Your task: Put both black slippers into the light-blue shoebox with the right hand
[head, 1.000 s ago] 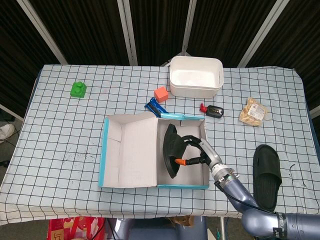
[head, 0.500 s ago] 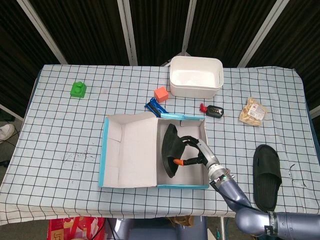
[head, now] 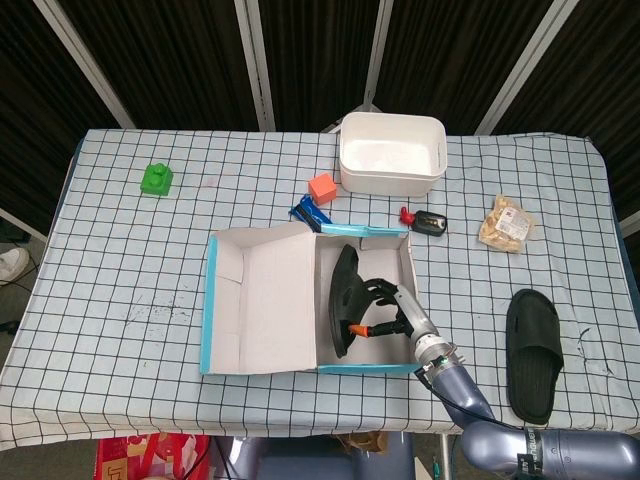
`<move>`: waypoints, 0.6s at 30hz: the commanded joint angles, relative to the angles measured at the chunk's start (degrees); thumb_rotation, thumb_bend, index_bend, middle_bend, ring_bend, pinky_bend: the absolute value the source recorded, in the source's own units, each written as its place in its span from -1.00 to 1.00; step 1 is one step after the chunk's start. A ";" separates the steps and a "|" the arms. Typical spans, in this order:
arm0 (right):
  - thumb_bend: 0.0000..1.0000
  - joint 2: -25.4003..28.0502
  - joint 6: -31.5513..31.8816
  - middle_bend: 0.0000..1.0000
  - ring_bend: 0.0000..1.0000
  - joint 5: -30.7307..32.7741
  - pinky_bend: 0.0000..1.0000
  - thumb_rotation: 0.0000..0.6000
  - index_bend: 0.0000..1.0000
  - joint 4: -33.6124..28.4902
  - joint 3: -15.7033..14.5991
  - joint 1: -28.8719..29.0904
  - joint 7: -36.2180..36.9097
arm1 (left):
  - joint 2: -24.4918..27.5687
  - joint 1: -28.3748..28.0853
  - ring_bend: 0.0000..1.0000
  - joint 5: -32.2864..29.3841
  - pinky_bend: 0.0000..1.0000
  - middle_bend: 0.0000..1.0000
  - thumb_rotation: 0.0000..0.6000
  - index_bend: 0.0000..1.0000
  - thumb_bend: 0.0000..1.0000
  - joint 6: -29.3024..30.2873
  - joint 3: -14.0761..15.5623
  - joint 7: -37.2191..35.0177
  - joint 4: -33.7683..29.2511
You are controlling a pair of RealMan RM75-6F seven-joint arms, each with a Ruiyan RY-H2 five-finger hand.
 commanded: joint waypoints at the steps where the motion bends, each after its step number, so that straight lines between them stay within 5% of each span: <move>1: -0.28 -0.62 -0.01 -0.10 -0.47 -0.44 -0.52 1.00 0.12 0.53 -0.33 -0.51 -0.63 | 0.02 0.01 -1.00 0.05 -0.97 -0.94 1.00 -0.93 -0.08 0.01 0.03 0.00 -0.03; 18: -0.28 -5.28 3.36 -0.10 -0.47 -6.16 -0.52 1.00 0.14 4.13 -4.17 -2.65 -9.18 | -0.05 0.03 -1.00 0.32 -0.97 -0.94 1.00 -0.93 -0.08 0.07 0.17 0.27 -0.13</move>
